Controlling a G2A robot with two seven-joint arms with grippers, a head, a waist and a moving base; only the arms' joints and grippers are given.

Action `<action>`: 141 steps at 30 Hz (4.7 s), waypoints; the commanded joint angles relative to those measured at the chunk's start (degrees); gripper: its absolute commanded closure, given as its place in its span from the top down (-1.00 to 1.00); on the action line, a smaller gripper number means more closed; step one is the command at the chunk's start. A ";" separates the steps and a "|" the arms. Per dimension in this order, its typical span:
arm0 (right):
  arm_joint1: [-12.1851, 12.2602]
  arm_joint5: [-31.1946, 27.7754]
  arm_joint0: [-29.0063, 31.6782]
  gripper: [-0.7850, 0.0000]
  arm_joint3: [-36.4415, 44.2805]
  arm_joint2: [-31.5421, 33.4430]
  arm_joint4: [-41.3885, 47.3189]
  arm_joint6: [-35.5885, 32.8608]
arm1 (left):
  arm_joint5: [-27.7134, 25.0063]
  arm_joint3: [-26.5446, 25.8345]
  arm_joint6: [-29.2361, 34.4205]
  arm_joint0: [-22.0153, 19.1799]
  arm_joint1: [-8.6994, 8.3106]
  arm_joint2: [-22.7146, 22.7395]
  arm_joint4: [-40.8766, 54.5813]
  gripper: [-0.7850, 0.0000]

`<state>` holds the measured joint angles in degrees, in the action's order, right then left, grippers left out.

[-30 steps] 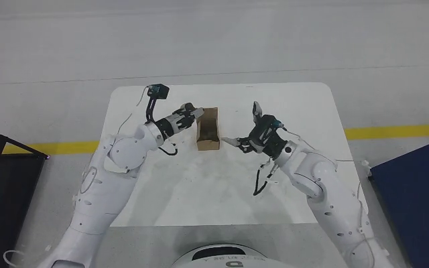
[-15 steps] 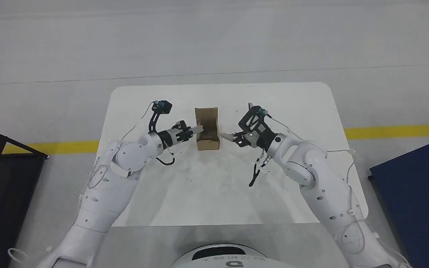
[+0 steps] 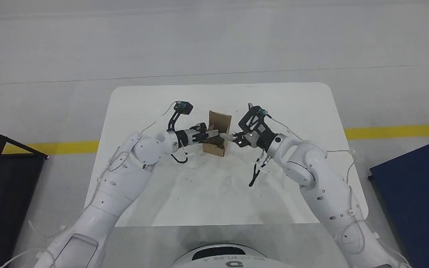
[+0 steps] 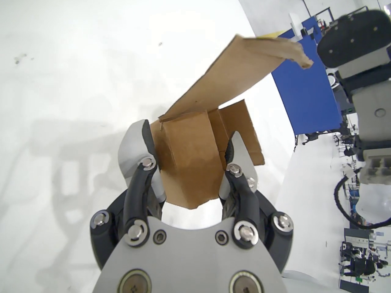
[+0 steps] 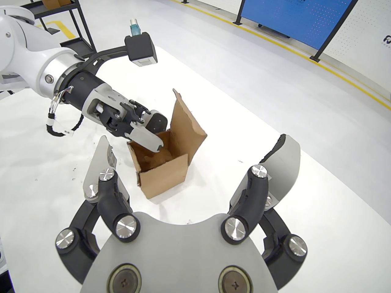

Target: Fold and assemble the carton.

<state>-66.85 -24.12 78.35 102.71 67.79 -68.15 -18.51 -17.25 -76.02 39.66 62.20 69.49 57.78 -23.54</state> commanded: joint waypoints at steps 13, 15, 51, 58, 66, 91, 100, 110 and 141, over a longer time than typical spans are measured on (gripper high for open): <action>0.00 0.00 0.00 1.00 0.00 0.00 0.00 0.00 | -1.56 -0.94 2.38 0.57 -1.11 4.07 2.43 -0.14; 0.00 0.00 0.00 1.00 0.00 0.00 0.00 0.00 | -1.29 -2.09 3.43 1.24 -1.39 4.54 2.11 -0.20; 0.00 0.00 0.00 1.00 0.00 0.00 0.00 0.00 | 24.56 -10.93 15.32 -5.94 0.60 -4.84 -5.55 1.00; 0.00 0.00 0.00 1.00 0.00 0.00 0.00 0.00 | 22.86 -11.48 15.05 -3.61 0.10 -1.03 0.81 1.00; 0.07 3.47 2.68 1.00 2.32 1.03 0.34 0.77 | 19.75 -17.33 14.80 5.36 -2.63 11.83 6.37 1.00; -0.75 17.70 0.91 0.59 -5.00 1.64 19.44 -18.15 | -0.94 -12.30 10.66 13.63 -4.54 21.90 23.00 1.00; -1.47 19.39 -2.87 -0.04 -7.56 -2.70 18.16 -21.19 | -0.97 -12.37 10.10 13.13 -4.77 21.10 22.91 1.00; -1.98 23.16 -4.72 -1.00 -4.84 -6.93 12.40 -25.57 | -1.39 -12.51 9.35 13.36 -5.14 21.10 23.07 1.00; 2.93 -11.60 13.71 1.00 4.74 10.37 3.36 -2.47 | 11.25 -2.29 7.79 -2.44 -3.14 5.59 9.20 1.00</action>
<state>-63.96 -35.63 91.78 107.91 78.10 -64.17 -21.58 -6.91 -78.72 47.99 59.94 66.27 63.61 -14.10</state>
